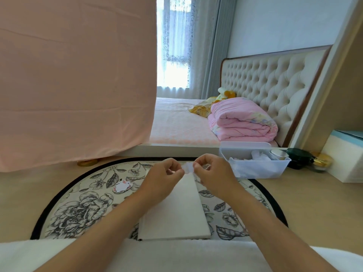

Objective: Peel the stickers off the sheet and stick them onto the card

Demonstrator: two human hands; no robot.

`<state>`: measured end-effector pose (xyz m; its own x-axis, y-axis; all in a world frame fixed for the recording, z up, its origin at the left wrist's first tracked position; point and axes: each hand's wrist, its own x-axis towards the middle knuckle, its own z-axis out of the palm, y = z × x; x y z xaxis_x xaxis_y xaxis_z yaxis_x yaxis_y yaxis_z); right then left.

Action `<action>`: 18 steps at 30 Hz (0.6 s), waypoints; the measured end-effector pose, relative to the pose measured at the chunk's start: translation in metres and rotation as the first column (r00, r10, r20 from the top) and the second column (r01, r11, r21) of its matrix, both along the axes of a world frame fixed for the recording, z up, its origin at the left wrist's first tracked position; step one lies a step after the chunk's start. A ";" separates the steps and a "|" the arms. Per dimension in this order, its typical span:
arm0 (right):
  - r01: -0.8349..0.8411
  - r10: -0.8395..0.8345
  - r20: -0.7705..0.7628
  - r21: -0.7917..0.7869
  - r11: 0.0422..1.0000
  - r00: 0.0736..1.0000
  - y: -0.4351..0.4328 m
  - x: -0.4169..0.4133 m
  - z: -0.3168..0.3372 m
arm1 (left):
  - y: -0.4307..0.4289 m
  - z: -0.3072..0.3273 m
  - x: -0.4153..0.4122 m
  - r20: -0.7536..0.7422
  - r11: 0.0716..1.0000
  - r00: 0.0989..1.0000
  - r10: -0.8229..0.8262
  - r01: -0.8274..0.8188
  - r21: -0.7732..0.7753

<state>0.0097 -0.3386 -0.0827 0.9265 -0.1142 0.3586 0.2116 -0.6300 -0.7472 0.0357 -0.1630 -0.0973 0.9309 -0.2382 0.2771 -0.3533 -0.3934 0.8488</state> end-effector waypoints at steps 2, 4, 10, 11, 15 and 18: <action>0.075 -0.075 0.016 -0.031 0.997 0.997 -0.021 0.002 0.003 | -0.015 0.002 0.005 -0.037 0.999 0.999 -0.027 0.027 0.016; 0.170 -0.166 0.048 -0.091 0.981 0.985 -0.045 0.003 0.006 | -0.028 0.004 0.009 -0.059 0.999 0.997 -0.049 0.050 0.011; 0.457 -0.422 0.178 -0.271 0.848 0.889 -0.105 0.016 0.015 | -0.049 0.005 0.016 -0.070 0.995 0.996 -0.050 0.055 0.080; 0.472 -0.435 0.185 -0.304 0.827 0.881 -0.110 0.019 0.016 | -0.050 0.004 0.017 -0.074 0.994 0.996 -0.044 0.051 0.093; 0.436 -0.422 0.126 -0.389 0.811 0.898 -0.117 0.026 0.021 | -0.047 -0.001 0.021 -0.098 0.992 0.995 -0.031 0.043 0.116; 0.401 -0.389 0.118 -0.419 0.815 0.913 -0.110 0.026 0.024 | -0.040 -0.003 0.024 -0.122 0.994 0.992 -0.024 0.037 0.105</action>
<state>0.0354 -0.4482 -0.0586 0.8245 -0.2997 0.4800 -0.1097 -0.9168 -0.3840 0.0598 -0.2034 -0.1006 0.9476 -0.2894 0.1351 -0.2646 -0.4748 0.8393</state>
